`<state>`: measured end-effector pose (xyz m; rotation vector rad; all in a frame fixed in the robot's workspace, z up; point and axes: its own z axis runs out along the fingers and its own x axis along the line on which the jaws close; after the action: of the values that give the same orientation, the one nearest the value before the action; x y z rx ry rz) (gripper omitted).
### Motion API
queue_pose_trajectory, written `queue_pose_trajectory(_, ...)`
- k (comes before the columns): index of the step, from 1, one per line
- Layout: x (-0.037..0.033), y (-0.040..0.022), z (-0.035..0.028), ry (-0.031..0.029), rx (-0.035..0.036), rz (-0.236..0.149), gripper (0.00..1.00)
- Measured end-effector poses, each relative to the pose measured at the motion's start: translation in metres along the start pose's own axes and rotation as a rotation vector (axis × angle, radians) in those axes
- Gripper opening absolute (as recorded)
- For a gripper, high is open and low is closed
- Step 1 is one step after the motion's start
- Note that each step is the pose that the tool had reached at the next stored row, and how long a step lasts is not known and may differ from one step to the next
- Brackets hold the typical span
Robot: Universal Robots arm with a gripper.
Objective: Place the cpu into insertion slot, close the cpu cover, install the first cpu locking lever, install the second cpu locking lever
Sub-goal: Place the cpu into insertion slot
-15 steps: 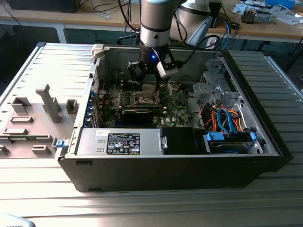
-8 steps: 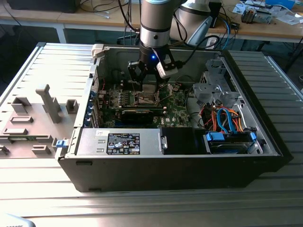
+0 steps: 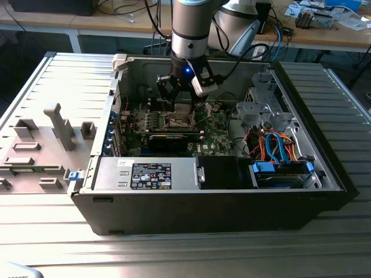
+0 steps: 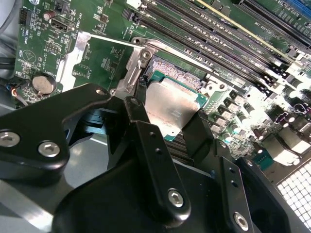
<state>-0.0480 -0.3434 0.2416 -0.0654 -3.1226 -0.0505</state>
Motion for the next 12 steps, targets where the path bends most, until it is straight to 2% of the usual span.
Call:
queue_pose_trajectory(6,0.0000,0.0000,0.0007,-0.0002,0.0004,0.006,0.54)
queue_pose_trajectory(12,0.0000,0.0000,0.0010,-0.0009,-0.0001,0.028,0.54)
